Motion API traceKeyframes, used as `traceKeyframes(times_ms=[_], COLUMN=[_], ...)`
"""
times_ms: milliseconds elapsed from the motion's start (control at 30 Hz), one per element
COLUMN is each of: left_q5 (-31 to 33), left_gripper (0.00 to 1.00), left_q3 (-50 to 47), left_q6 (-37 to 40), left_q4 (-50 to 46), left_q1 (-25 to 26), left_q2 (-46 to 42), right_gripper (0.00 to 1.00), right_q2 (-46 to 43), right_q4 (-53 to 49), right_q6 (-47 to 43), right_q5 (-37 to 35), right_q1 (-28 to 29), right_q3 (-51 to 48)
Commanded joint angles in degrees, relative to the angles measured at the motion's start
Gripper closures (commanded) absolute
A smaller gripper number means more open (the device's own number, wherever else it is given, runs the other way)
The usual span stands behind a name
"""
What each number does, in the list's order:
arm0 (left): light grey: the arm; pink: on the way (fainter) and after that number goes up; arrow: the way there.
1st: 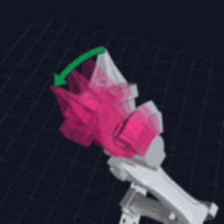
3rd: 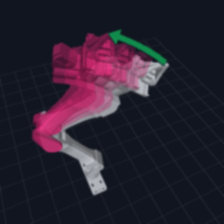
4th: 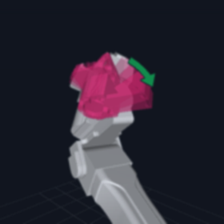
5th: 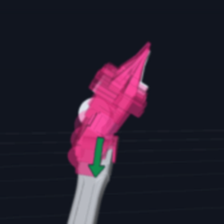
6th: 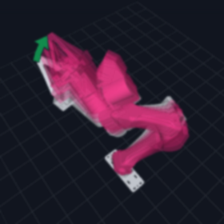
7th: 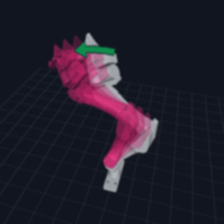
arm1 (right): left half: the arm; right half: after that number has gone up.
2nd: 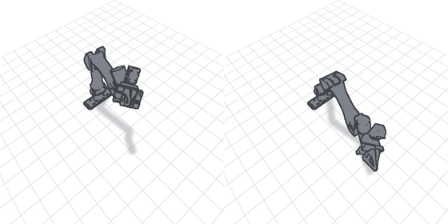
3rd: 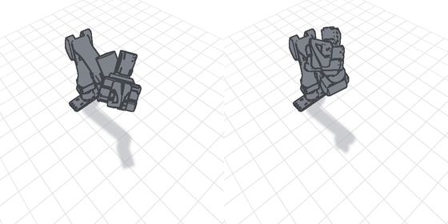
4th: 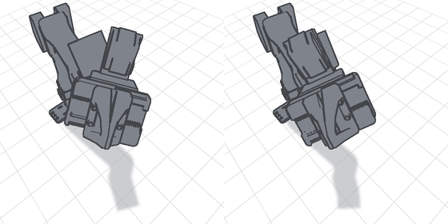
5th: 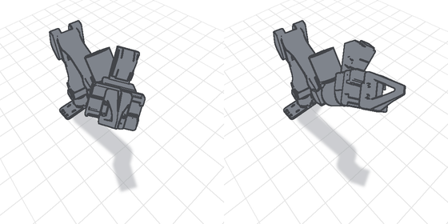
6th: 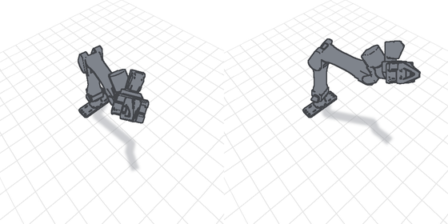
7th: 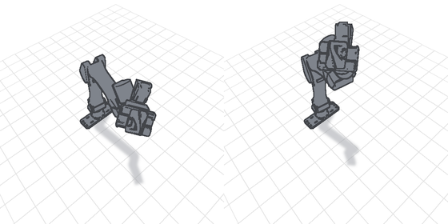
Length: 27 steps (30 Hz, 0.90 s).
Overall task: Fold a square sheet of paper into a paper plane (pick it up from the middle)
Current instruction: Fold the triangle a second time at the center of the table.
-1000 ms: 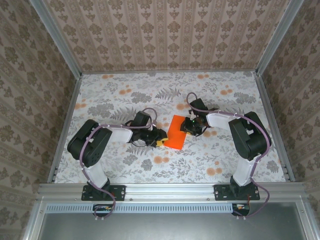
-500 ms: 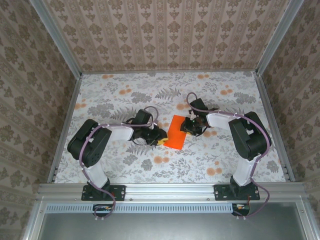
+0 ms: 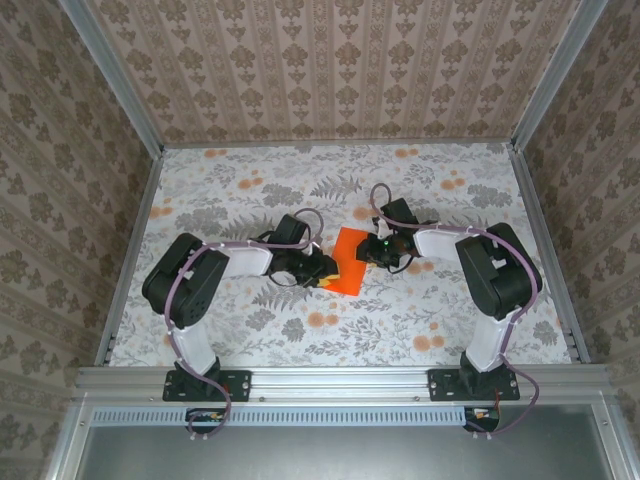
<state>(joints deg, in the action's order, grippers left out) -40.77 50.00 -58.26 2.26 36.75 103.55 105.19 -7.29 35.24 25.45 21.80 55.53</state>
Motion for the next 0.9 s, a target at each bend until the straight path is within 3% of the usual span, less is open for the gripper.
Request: traceKeyframes(times_ms=[0,333,867], left_q5=[-1.0,3.5,20.2], left_gripper=[0.77,0.95,0.98], left_q3=[1.9,-0.5,-9.4], left_q6=[2.8,2.7,-7.7], left_q4=[-1.9,-3.8,-1.1], left_q1=[-0.2,-1.4,0.9], left_q2=[1.3,-1.4,-12.8], right_gripper=[0.71,0.71,0.72], right_q2=[2.6,2.4,-2.1], right_q4=[-1.1,1.0,-2.7], right_q6=[-2.8,-5.8,0.9], right_q5=[0.4,4.1,-3.2], right_q1=[0.4,0.9,6.6], right_q3=[-0.2,3.9,4.1])
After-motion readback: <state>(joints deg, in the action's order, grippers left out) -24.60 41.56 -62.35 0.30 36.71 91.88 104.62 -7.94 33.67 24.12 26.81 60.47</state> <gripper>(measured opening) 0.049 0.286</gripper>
